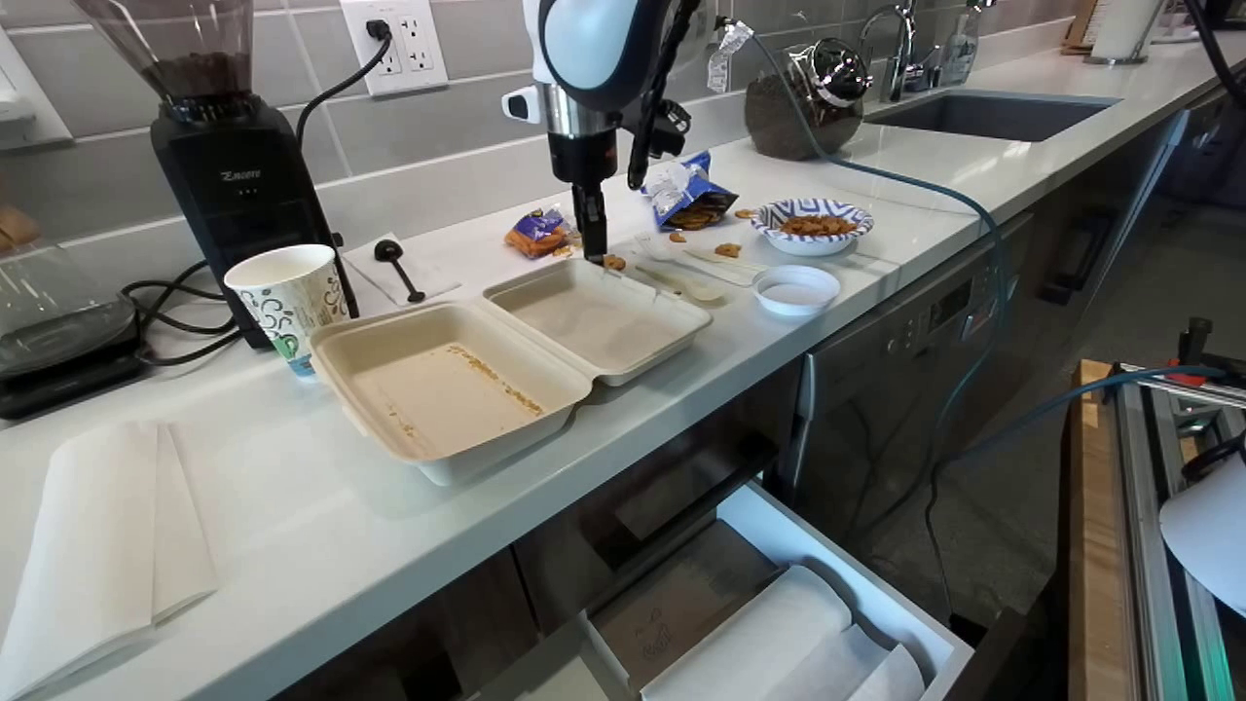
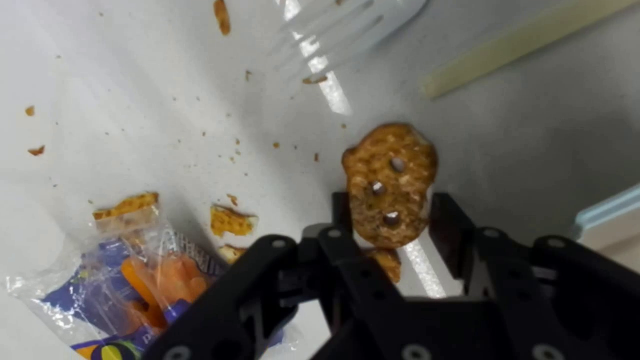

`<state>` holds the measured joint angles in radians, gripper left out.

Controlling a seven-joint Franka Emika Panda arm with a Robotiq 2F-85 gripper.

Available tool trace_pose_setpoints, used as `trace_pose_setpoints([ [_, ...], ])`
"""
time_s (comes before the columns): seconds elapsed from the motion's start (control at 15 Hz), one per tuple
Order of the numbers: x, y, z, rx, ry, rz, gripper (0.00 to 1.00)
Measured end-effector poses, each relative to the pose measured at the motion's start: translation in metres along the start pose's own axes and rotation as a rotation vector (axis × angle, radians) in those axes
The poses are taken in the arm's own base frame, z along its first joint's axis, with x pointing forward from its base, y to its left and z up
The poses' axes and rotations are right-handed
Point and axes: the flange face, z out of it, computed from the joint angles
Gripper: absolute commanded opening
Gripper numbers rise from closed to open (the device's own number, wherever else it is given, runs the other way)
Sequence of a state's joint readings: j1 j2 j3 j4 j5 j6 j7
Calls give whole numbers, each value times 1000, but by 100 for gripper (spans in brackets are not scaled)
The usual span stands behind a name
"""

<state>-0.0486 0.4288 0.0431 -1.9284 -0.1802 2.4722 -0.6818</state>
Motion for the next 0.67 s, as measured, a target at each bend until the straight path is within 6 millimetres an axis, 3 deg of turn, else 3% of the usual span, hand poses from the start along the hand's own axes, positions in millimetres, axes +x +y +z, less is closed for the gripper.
trace_pose_setpoints([
  [0.67,17,6,1,-27,2,12,46],
])
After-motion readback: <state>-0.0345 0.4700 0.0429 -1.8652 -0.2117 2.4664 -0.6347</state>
